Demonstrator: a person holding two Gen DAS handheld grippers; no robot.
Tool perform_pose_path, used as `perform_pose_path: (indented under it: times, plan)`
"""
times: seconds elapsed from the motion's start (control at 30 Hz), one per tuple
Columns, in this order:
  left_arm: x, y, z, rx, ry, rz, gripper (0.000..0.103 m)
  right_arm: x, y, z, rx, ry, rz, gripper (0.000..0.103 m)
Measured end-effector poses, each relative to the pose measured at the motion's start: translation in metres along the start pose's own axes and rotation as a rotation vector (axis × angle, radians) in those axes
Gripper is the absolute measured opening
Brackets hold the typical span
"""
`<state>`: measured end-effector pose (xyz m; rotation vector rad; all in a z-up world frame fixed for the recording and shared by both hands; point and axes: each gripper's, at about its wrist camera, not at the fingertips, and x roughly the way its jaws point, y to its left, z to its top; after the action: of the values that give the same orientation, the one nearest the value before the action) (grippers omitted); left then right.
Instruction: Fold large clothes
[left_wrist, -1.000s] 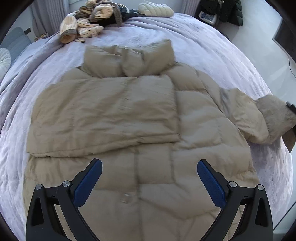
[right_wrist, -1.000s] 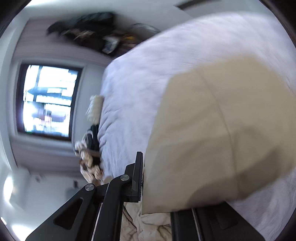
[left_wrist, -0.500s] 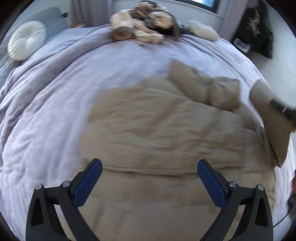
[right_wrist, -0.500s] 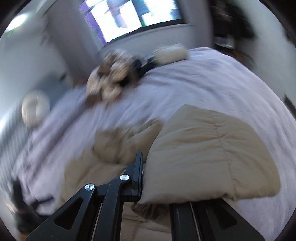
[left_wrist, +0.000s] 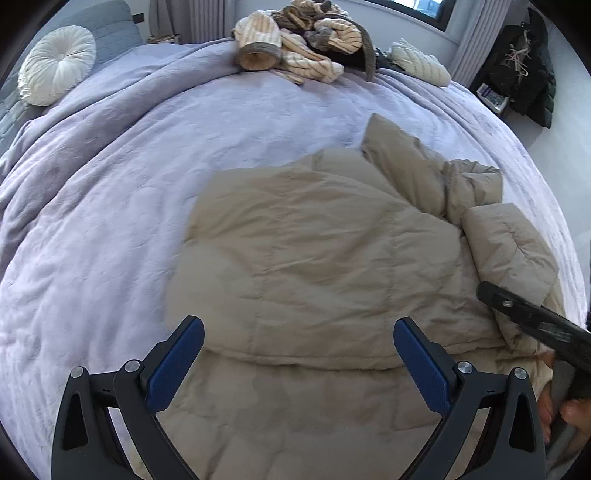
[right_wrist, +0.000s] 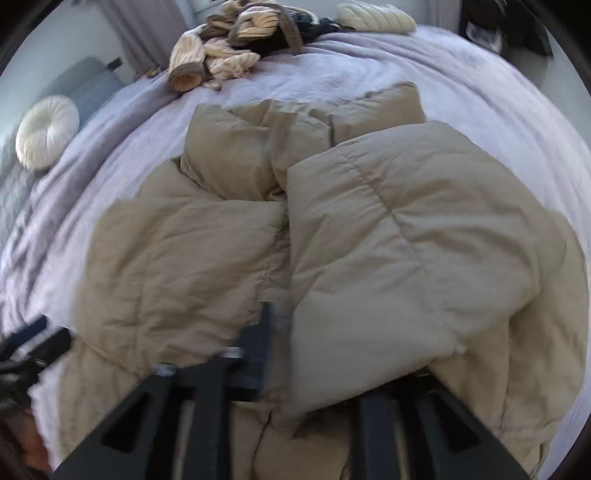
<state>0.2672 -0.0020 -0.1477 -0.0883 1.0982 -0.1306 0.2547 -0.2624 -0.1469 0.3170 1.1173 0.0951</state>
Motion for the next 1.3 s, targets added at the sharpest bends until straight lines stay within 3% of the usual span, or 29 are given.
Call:
perform_pose_path:
  times: [0.03, 0.17, 0.3, 0.33, 0.37, 0.4, 0.43, 0.47, 0.6, 0.73, 0.83, 0.9, 0.93, 1.0, 1.03, 1.07, 1.13, 1.3]
  plan:
    - [-0.001, -0.003, 0.001, 0.004, -0.001, -0.006, 0.103, -0.008, -0.004, 0.000, 0.029, -0.015, 0.026, 0.078]
    - [0.000, -0.011, 0.006, 0.012, -0.004, -0.022, 0.103, -0.045, -0.037, -0.007, 0.188, -0.084, 0.105, 0.079]
    - [0.005, -0.007, 0.011, -0.037, 0.012, -0.051, 0.103, -0.059, -0.100, -0.014, 0.483, -0.163, 0.132, 0.078]
    - [0.007, -0.006, 0.012, -0.047, 0.016, -0.061, 0.103, -0.058, -0.112, -0.014, 0.538, -0.170, 0.136, 0.071]
    - [0.008, -0.005, 0.012, -0.053, 0.018, -0.068, 0.103, -0.053, -0.122, -0.011, 0.590, -0.171, 0.144, 0.055]
    - [0.009, -0.004, 0.013, -0.063, 0.018, -0.085, 0.103, -0.048, -0.133, -0.009, 0.646, -0.171, 0.170, 0.045]
    - [0.009, -0.003, 0.014, -0.067, 0.015, -0.103, 0.103, -0.041, -0.139, -0.005, 0.682, -0.174, 0.206, 0.024]
    - [0.009, 0.000, 0.015, -0.075, 0.012, -0.138, 0.103, -0.038, -0.140, -0.001, 0.689, -0.177, 0.226, 0.013]
    - [0.010, 0.019, 0.024, -0.158, 0.029, -0.347, 0.103, -0.040, -0.096, 0.026, 0.461, -0.208, 0.277, 0.011]
    - [0.018, 0.040, 0.033, -0.275, 0.076, -0.584, 0.103, -0.026, -0.022, 0.032, 0.190, -0.124, 0.353, 0.011]
    - [0.026, 0.047, 0.036, -0.319, 0.108, -0.722, 0.103, -0.006, 0.017, 0.022, 0.079, -0.047, 0.361, 0.011]
    - [0.034, 0.045, 0.039, -0.334, 0.139, -0.775, 0.103, 0.001, 0.033, 0.010, 0.036, 0.005, 0.352, 0.012]
    - [0.039, 0.042, 0.039, -0.332, 0.158, -0.799, 0.103, 0.007, 0.040, 0.006, 0.009, 0.031, 0.342, 0.015]
    - [0.047, 0.034, 0.039, -0.321, 0.186, -0.822, 0.103, 0.015, 0.049, -0.001, -0.029, 0.081, 0.326, 0.038]
    - [0.049, 0.031, 0.039, -0.318, 0.194, -0.836, 0.103, 0.017, 0.053, -0.008, -0.045, 0.110, 0.308, 0.069]
    - [0.051, 0.030, 0.039, -0.318, 0.202, -0.852, 0.103, 0.016, 0.054, -0.012, -0.055, 0.117, 0.301, 0.081]
    - [0.056, 0.025, 0.039, -0.320, 0.217, -0.871, 0.103, 0.009, 0.051, -0.022, -0.069, 0.118, 0.292, 0.081]
    - [0.075, 0.016, 0.041, -0.293, 0.269, -0.756, 0.103, -0.015, 0.004, -0.040, 0.029, 0.131, 0.283, 0.081]
